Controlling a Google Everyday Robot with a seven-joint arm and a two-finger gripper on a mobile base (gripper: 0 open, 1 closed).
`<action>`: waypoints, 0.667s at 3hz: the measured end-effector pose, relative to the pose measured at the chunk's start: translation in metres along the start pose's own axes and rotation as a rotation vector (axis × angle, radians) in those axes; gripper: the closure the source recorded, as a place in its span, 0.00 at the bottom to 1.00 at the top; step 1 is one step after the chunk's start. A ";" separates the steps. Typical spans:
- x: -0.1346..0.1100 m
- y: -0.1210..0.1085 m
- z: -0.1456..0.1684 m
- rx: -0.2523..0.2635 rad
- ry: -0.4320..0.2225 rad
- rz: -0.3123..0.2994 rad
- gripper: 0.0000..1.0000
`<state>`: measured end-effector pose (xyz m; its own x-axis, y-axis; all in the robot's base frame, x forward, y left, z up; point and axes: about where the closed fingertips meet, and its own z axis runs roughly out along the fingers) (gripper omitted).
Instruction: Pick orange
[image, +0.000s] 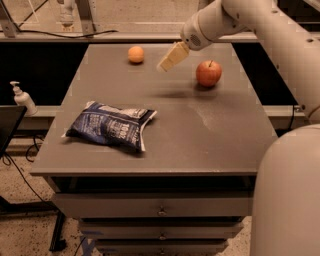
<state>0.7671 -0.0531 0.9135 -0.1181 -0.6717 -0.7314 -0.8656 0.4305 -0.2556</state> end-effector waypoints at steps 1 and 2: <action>-0.015 -0.009 0.036 0.014 -0.016 0.065 0.00; -0.023 -0.015 0.065 0.036 -0.023 0.133 0.00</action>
Offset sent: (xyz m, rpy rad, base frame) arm 0.0726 0.0670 -0.0291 0.1299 0.0640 -0.1872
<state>0.8146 -0.0049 0.8926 -0.2187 -0.5932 -0.7748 -0.8252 0.5362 -0.1776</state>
